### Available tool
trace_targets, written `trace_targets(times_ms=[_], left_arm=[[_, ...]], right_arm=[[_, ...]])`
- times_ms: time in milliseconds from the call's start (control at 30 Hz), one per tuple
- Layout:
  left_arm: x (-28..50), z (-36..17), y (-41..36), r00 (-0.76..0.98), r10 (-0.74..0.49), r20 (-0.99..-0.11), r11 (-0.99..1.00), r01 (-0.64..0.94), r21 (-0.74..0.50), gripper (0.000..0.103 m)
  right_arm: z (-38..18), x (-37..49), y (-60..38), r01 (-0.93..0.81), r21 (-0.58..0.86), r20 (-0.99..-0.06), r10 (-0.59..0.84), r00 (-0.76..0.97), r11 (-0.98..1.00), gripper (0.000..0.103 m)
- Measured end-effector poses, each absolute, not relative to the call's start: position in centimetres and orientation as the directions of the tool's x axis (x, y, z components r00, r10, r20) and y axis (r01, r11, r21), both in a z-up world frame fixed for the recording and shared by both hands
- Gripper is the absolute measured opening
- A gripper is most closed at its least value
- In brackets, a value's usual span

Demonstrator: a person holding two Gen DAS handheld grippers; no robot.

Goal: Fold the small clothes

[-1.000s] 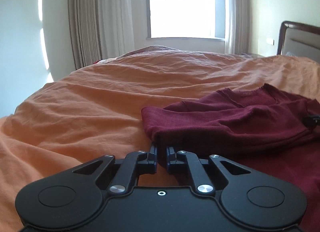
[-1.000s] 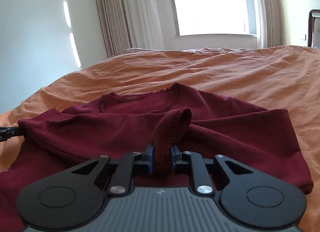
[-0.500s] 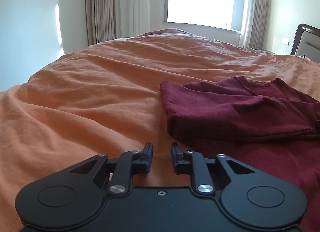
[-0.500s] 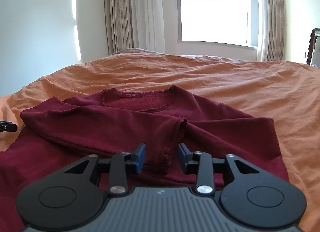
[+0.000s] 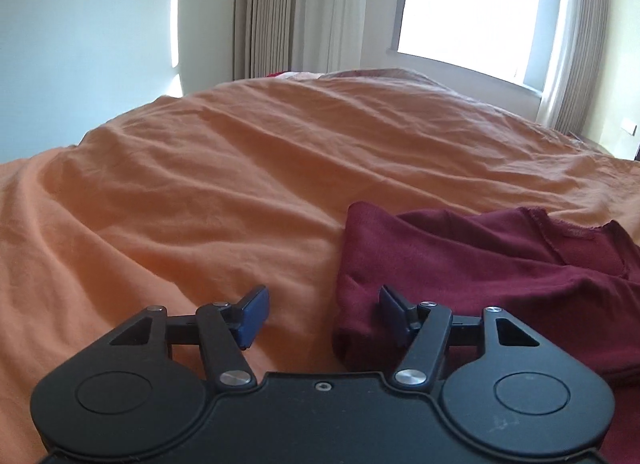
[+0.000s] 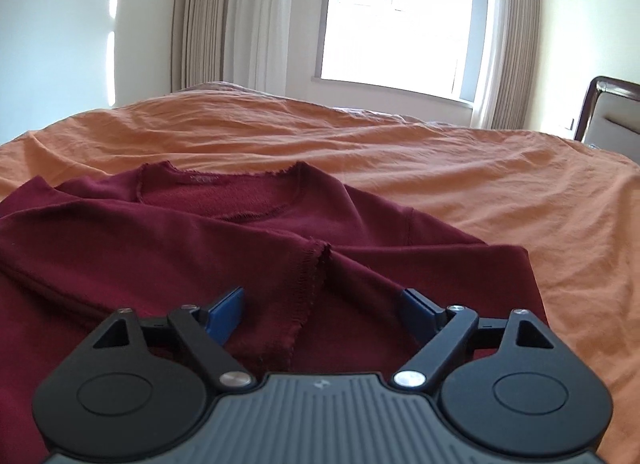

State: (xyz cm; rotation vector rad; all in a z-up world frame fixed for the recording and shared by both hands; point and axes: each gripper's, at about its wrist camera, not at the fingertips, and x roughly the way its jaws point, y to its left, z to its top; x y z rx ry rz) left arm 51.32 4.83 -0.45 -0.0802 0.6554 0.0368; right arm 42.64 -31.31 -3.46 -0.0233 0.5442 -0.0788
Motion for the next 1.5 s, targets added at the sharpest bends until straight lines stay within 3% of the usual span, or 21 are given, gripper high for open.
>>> trace_targets(times_ms=[500,700,767,967,1500], left_arm=[[48.2,-1.0,6.9,0.830,-0.045,-0.557,0.989,-0.040,-0.139,0.066],[43.9,0.2,7.4,0.848,-0.090,-0.522,0.992,0.030,-0.123,0.078],[42.1,0.5,7.4,0.851,-0.102,-0.514,0.992,0.050,-0.113,0.087],[35.5,0.7,7.2,0.853,-0.204,-0.481,0.976,0.138,-0.170,0.097],[23.1,-2.9,5.4,0.791,-0.284,-0.542,0.959,0.232,-0.164,0.098]], right_arm=[[-3.0,38.5,-32.4,0.065,-0.038,-0.506,-0.075,0.859,0.997,0.098],[-2.3,33.0,-33.6,0.023,-0.045,-0.511,-0.043,0.859,0.999,0.102],[-1.9,30.3,-34.0,0.016,-0.027,-0.499,-0.028,0.866,0.999,0.103],[-2.1,22.5,-34.5,-0.017,-0.002,-0.494,0.013,0.869,1.000,0.103],[-4.3,12.4,-33.7,0.035,0.002,-0.508,-0.029,0.861,0.999,0.103]])
